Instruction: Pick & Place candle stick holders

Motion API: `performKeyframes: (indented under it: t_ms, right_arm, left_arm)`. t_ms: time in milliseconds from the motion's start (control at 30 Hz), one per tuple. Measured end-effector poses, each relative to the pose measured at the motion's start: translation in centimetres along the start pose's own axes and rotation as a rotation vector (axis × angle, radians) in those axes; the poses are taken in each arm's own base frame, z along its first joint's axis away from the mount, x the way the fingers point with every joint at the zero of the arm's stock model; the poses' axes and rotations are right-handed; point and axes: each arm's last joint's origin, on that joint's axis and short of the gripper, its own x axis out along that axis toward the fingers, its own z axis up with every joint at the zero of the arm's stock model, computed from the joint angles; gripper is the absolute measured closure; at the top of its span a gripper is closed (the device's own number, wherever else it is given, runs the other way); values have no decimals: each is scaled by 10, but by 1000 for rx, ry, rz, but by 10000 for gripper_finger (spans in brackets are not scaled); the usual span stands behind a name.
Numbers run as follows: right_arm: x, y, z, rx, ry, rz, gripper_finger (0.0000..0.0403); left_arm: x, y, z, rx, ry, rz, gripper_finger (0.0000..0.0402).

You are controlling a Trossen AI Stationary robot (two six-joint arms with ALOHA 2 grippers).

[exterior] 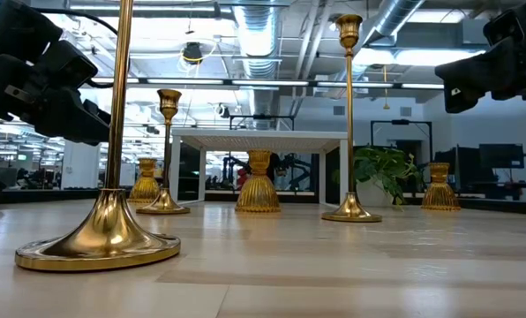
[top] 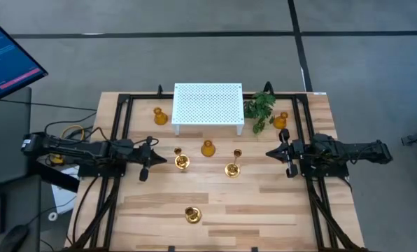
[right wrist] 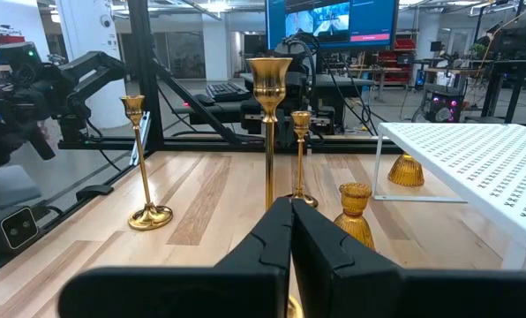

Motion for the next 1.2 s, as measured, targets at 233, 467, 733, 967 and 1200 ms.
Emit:
performKeyframes:
  t_ms: [233, 467, 733, 967, 1200]
  right_arm:
    - [0, 0, 0, 0, 0, 0, 403]
    - [0, 0, 0, 0, 0, 0, 403]
    - [0, 0, 0, 1, 0, 0, 403]
    - [0, 0, 0, 212, 0, 1, 403]
    - [0, 0, 0, 235, 0, 1, 403]
  left_arm:
    - [0, 0, 0, 0, -2, 0, 394]
    - [0, 0, 1, 0, -6, 0, 394]
    - [0, 0, 1, -3, -10, 0, 394]
    - [0, 0, 1, -3, -14, 0, 394]
    - [0, 0, 2, -3, -20, -1, 394]
